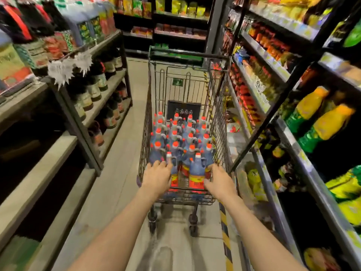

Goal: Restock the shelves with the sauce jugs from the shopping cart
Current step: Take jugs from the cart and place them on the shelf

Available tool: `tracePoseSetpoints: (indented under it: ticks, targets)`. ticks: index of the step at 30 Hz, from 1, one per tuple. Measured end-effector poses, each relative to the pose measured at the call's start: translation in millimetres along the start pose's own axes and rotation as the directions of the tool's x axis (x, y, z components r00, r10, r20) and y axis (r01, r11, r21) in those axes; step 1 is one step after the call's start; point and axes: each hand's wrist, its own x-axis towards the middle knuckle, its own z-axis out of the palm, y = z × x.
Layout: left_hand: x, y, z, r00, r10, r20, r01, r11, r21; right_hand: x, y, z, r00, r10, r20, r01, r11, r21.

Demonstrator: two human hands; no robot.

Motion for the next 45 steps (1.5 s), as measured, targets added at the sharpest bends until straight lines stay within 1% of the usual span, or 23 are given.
tracePoseSetpoints:
  ticks: [5,7,9,11,13,15,16,17,18,19,21,23,24,27,29,31,33,35,38,42,45]
  targets:
    - [68.7,-6.4,51.4,0.993,-0.021,0.114,0.029,0.998,-0.064,71.9,13.7,46.1,0.996,0.068,0.056,-0.073,0.992,0.105]
    - [94.7,-8.5,74.1,0.982,-0.063,0.180,0.082,0.991,-0.104,101.6,20.9,68.1,0.986,0.126,0.105,-0.142,0.977,0.157]
    - [115.1,-11.9,96.9,0.954,-0.142,0.264,0.198,0.960,-0.200,125.7,28.9,90.4,0.972,0.190,0.139,-0.219,0.947,0.234]
    - [131.1,-14.0,116.3,0.916,-0.219,0.337,0.338,0.874,-0.349,143.8,35.3,108.8,0.951,0.258,0.173,-0.299,0.910,0.287]
    - [140.9,-15.3,136.8,0.853,-0.257,0.454,0.479,0.730,-0.487,159.1,45.8,131.1,0.916,0.333,0.225,-0.393,0.862,0.321]
    - [150.0,-17.5,166.2,0.828,-0.256,0.499,0.544,0.579,-0.607,172.1,58.8,154.3,0.878,0.378,0.293,-0.467,0.808,0.358]
    - [154.9,-17.9,182.0,0.824,-0.251,0.508,0.557,0.520,-0.648,178.0,65.5,165.4,0.860,0.390,0.329,-0.498,0.782,0.375]
    - [160.1,-19.7,212.8,0.812,-0.257,0.525,0.578,0.481,-0.659,184.9,76.3,181.1,0.833,0.414,0.368,-0.542,0.747,0.385]
    - [166.5,-22.2,260.0,0.787,-0.270,0.554,0.612,0.445,-0.653,191.6,88.3,196.8,0.809,0.429,0.401,-0.577,0.711,0.403]
    - [170.5,-22.7,287.1,0.764,-0.276,0.583,0.643,0.406,-0.650,197.6,97.2,208.6,0.789,0.442,0.428,-0.607,0.671,0.426]
    - [173.0,-20.7,309.3,0.718,-0.243,0.652,0.693,0.337,-0.637,198.7,82.0,192.1,0.765,0.460,0.450,-0.639,0.627,0.445]
    - [171.4,-18.9,273.9,0.698,-0.208,0.686,0.712,0.312,-0.630,197.7,74.6,183.9,0.757,0.465,0.458,-0.651,0.595,0.471]
    - [170.7,-16.4,250.2,0.698,-0.210,0.685,0.713,0.288,-0.639,197.1,73.4,181.4,0.757,0.457,0.466,-0.651,0.587,0.482]
    - [169.4,-12.5,231.4,0.690,-0.233,0.685,0.723,0.206,-0.659,195.1,80.5,187.8,0.755,0.467,0.461,-0.656,0.520,0.547]
    - [167.9,-10.7,232.1,0.704,-0.258,0.661,0.708,0.192,-0.679,195.7,86.3,196.7,0.758,0.458,0.465,-0.652,0.509,0.561]
    - [168.4,-10.0,235.2,0.723,-0.283,0.630,0.687,0.205,-0.697,196.3,92.9,205.5,0.759,0.451,0.470,-0.651,0.512,0.560]
    - [169.6,-9.7,234.4,0.706,-0.293,0.644,0.703,0.182,-0.688,197.0,103.8,217.9,0.757,0.471,0.453,-0.654,0.538,0.532]
    - [169.7,-9.2,231.9,0.696,-0.311,0.648,0.711,0.170,-0.682,195.2,93.3,205.0,0.758,0.484,0.437,-0.652,0.581,0.488]
    - [169.4,-9.4,221.3,0.717,-0.326,0.616,0.688,0.192,-0.700,191.2,79.3,189.7,0.743,0.521,0.420,-0.668,0.603,0.435]
    - [166.0,-15.9,205.3,0.750,-0.350,0.562,0.648,0.212,-0.732,186.8,74.3,177.7,0.769,0.514,0.381,-0.639,0.622,0.452]
    - [158.7,-20.3,190.9,0.789,-0.326,0.521,0.599,0.215,-0.772,179.2,66.6,161.9,0.782,0.515,0.350,-0.621,0.599,0.505]
